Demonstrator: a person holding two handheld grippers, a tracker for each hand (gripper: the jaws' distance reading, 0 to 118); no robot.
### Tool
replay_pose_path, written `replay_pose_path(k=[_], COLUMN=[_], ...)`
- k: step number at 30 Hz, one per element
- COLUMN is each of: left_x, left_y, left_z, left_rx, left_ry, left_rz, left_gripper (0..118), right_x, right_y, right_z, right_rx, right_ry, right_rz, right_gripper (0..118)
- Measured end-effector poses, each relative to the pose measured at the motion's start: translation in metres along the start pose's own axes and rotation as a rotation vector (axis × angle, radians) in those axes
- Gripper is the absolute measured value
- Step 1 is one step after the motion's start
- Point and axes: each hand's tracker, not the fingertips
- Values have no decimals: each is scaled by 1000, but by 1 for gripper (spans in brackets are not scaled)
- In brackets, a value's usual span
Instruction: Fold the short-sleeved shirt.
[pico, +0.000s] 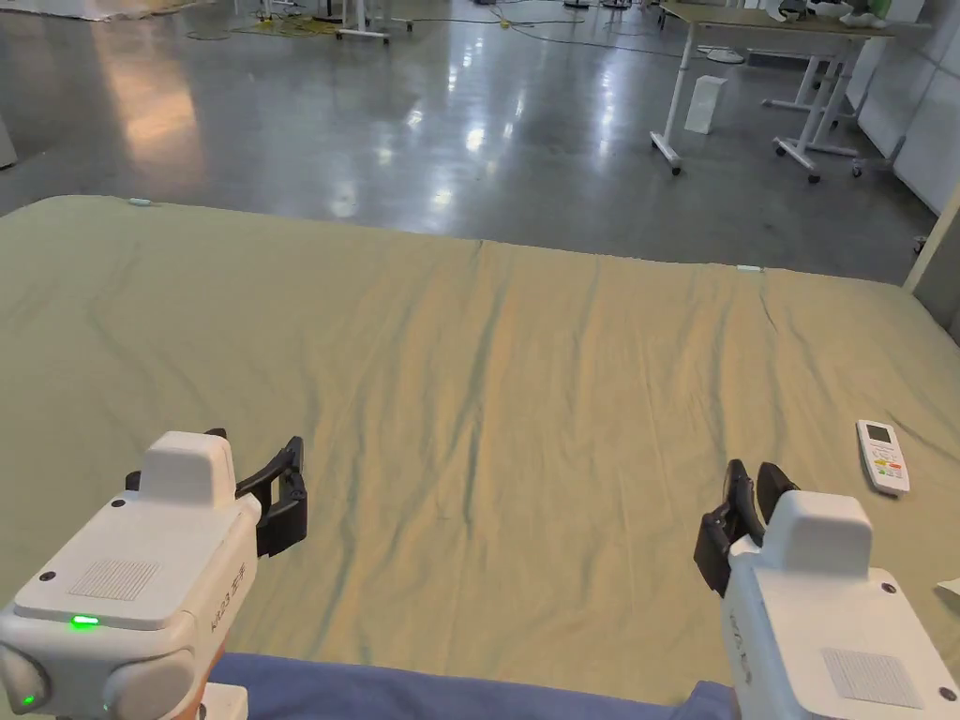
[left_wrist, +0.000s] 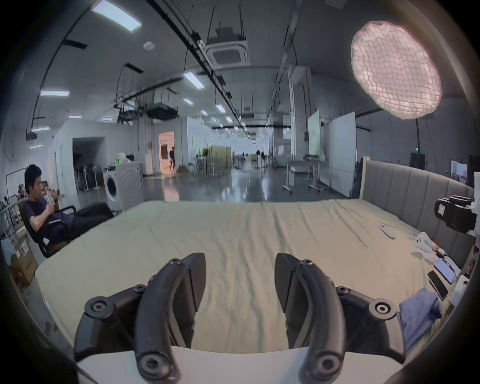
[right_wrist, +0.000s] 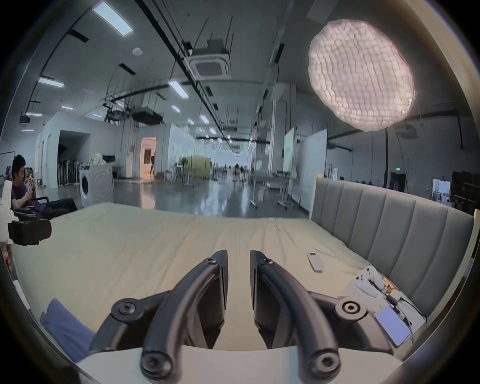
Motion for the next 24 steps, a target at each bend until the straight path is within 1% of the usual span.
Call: replay_pose_path(k=[1,2,3,4,7,8,14,16,18,21,22,24], left_x=[1,0,0,0,-2,-3,-18,-30,-49,-75,-83,-110], left_y=[2,2,4,4,6,6,9,8,4,-12,-16,-34], left_z=[1,0,0,0,0,1,2,0,-7,-10,-12,-17], left_rx=[9,18,21,23,32,32,6,-65,-200,-302,-354,-451], left_ry=[9,11,15,17,20,16,-11,-56,-140,-149,-165,-199], left_rz=[1,2,2,2,10,13,36,54,50,55,67,138], left_gripper=[48,40,24,13,0,0,0,0,0,0,0,0], right_x=[-4,-9,-13,-15,-24,-23,-24,-24,-23,-23,-23,-22], right_y=[5,5,7,9,12,12,12,12,10,4,2,-3], right_z=[0,-2,-3,-5,-8,-8,-12,-14,-15,-18,-19,-21], right_rx=[53,28,45,52,84,72,74,59,52,21,11,-16], right_ry=[1,8,12,19,18,24,19,28,40,52,54,62], right_rz=[42,27,34,41,56,35,26,45,57,88,94,103], right_gripper=[18,18,10,1,0,0,0,0,0,0,0,0])
